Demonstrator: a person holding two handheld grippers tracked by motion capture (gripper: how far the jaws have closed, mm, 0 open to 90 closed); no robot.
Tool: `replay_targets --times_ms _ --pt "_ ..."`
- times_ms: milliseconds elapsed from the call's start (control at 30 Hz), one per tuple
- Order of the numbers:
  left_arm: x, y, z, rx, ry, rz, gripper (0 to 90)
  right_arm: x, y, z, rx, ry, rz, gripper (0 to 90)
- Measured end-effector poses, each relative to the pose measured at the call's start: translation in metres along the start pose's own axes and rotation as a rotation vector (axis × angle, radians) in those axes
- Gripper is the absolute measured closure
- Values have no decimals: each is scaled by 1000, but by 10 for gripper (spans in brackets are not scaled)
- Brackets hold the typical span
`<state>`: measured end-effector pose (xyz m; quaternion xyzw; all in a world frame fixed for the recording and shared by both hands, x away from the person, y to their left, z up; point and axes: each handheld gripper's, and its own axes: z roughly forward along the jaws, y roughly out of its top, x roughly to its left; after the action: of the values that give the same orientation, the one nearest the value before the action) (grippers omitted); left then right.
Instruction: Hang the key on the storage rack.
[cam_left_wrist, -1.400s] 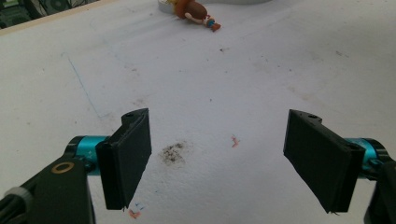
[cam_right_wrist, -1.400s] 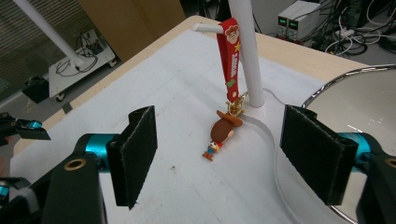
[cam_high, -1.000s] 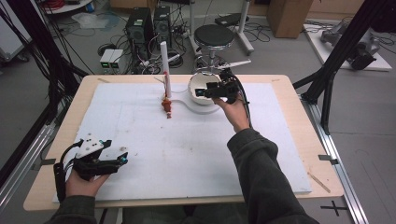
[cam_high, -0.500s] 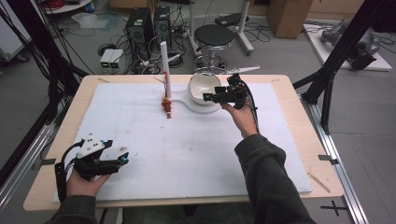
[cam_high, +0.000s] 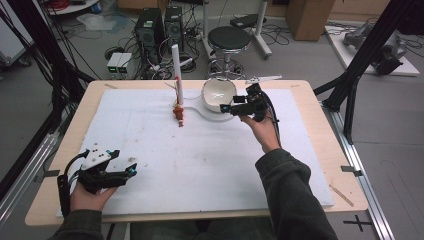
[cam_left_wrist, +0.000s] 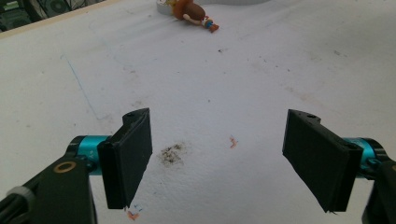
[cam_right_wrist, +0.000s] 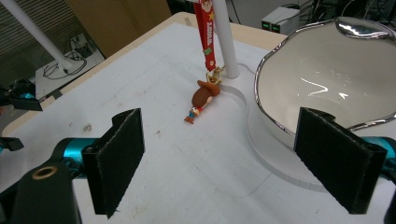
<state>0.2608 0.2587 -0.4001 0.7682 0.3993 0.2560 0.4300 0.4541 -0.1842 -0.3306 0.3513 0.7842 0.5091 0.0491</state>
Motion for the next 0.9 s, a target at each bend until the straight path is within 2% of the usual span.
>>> replay_targets --times_ms 167,533,667,900 --pt "0 0 0 5 5 5 244 -1 -6 -5 21 -10 -10 140" --pt "-2 0 -1 4 13 7 245 -1 -19 -19 20 -26 -24 128" --pt "-1 0 -2 5 23 9 245 -2 -24 -24 15 -29 -20 127" --pt "-3 -1 -3 8 15 10 244 -1 -35 -32 21 -38 -14 126"
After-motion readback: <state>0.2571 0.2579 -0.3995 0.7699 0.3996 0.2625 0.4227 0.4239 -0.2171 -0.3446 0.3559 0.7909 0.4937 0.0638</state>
